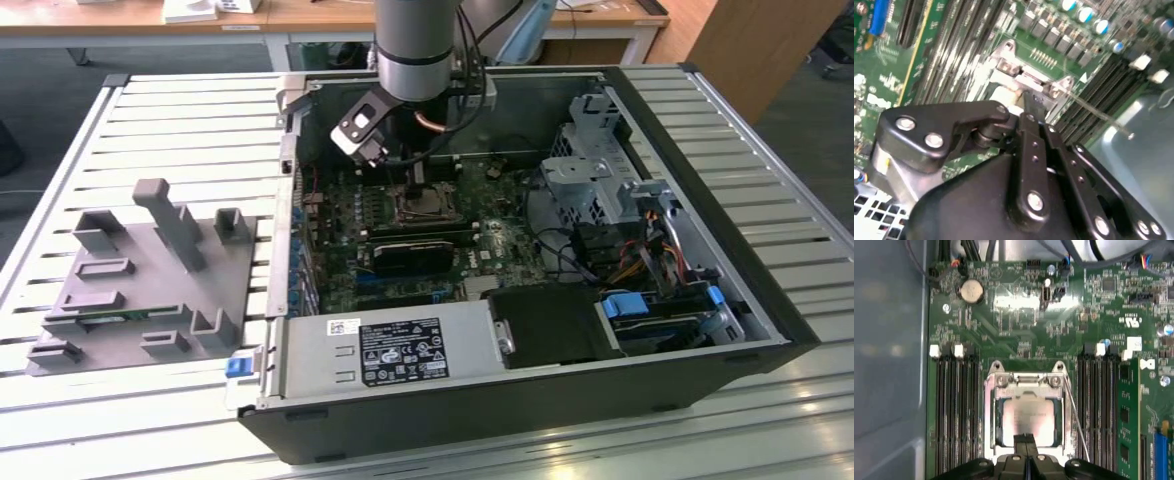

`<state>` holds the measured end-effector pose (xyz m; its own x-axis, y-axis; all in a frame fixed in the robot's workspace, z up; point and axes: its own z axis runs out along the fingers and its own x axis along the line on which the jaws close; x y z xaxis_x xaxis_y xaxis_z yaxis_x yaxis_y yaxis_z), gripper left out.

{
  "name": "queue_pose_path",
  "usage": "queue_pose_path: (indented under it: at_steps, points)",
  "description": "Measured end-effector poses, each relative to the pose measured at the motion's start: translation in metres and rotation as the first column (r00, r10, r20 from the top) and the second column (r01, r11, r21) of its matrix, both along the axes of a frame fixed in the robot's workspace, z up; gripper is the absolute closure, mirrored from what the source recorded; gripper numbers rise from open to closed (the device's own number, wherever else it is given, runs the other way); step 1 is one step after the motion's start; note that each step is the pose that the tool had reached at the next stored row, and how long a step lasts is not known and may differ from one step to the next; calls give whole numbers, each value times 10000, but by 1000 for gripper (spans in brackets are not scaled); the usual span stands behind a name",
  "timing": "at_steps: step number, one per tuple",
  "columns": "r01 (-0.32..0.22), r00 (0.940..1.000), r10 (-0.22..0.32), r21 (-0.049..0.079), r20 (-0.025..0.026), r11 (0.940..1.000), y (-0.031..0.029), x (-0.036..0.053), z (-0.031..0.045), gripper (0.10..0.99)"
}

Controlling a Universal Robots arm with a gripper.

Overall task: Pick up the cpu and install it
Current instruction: 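Close the cpu cover, then install the first cpu locking lever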

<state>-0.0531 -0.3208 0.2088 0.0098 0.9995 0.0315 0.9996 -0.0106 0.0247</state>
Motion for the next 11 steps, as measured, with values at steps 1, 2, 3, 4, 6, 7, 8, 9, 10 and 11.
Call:
queue_pose_path:
  at_steps: [1, 2, 3, 4, 6, 7, 8, 9, 10, 11]
  points:
    - [-1, 10000, 1, 1, -11, 10000, 0, 31, 0, 980]
    - [0, 10000, 0, 0, -15, 10000, 0, 55, 0, 980]
    - [-1, 10000, 1, 0, -19, 10000, 0, 75, 0, 980]
    - [-1, 10000, 1, 0, -20, 10000, 0, 91, -1, 980]
    - [-2, 10000, 2, 1, -18, 10000, 0, 117, -3, 980]
    - [-1, 10000, 1, 0, -19, 10000, 0, 130, -3, 980]
    - [-1, 10000, 1, -1, -20, 10000, 0, 144, -3, 980]
    - [-1, 10000, 1, 0, -21, 10000, 0, 156, -4, 980]
    - [-1, 10000, 1, 0, -20, 10000, -1, 162, -4, 980]
    - [0, 10000, 0, 0, -20, 10000, -1, 167, -4, 980]
